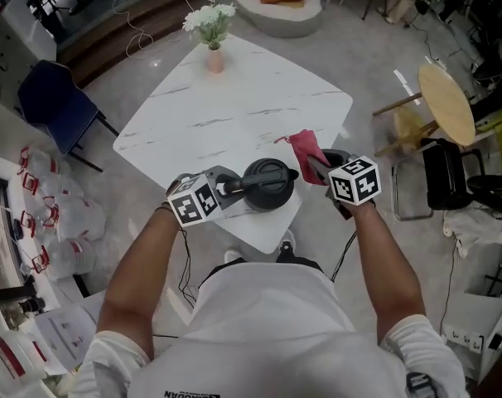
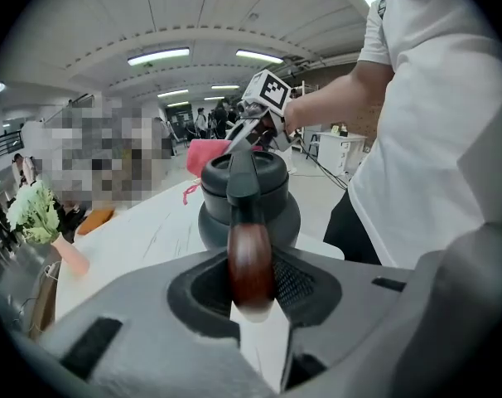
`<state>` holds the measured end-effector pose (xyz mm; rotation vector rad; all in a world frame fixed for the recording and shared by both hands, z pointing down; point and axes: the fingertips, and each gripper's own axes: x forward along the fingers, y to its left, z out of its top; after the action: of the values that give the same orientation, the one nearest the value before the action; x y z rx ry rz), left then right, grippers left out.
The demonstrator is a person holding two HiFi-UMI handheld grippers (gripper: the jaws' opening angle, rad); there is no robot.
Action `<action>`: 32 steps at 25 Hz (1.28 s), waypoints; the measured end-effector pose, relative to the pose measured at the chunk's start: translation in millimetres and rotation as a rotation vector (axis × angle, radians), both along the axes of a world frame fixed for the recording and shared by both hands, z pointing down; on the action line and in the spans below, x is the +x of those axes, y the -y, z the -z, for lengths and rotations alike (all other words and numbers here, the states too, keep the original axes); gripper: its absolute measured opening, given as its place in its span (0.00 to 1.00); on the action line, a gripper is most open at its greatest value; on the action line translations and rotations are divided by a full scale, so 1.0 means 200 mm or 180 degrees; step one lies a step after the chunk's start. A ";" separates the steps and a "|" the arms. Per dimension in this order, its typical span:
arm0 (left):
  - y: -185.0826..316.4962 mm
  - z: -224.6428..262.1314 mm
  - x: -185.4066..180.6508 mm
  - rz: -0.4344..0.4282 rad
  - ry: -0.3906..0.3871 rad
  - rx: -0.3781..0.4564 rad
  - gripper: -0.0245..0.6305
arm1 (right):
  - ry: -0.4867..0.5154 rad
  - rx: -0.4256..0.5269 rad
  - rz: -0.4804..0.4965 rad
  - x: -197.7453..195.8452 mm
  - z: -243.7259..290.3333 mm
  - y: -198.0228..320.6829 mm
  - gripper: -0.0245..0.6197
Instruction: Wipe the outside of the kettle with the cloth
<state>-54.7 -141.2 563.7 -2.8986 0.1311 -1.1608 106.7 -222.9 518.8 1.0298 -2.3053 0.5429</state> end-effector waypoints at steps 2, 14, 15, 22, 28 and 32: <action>0.00 0.01 0.00 -0.0009 -0.0025 -0.0041 0.19 | 0.0018 0.0019 -0.0069 0.02 0.02 -0.04 0.14; 0.01 0.06 -0.04 0.0334 -0.0381 -0.0184 0.35 | 0.0054 0.0151 -0.0381 0.05 0.11 -0.26 0.14; 0.01 0.06 -0.05 0.0357 -0.0394 -0.0170 0.35 | 0.0058 0.0191 -0.0419 0.05 0.12 -0.27 0.14; -0.04 0.18 -0.14 0.0882 -0.0838 -0.0272 0.38 | 0.0232 0.0372 -0.0768 0.11 0.12 -0.36 0.15; -0.05 0.34 -0.27 0.1724 -0.1211 -0.0022 0.35 | 0.0706 0.0558 -0.0866 0.12 0.22 -0.43 0.14; -0.17 0.40 -0.26 0.2189 -0.1416 0.0021 0.28 | 0.0726 0.0585 -0.0611 0.08 0.23 -0.51 0.14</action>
<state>-106.0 -107.4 483.1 -3.1302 1.1998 -0.4875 123.3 -121.3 471.8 1.3491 -2.5073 0.5560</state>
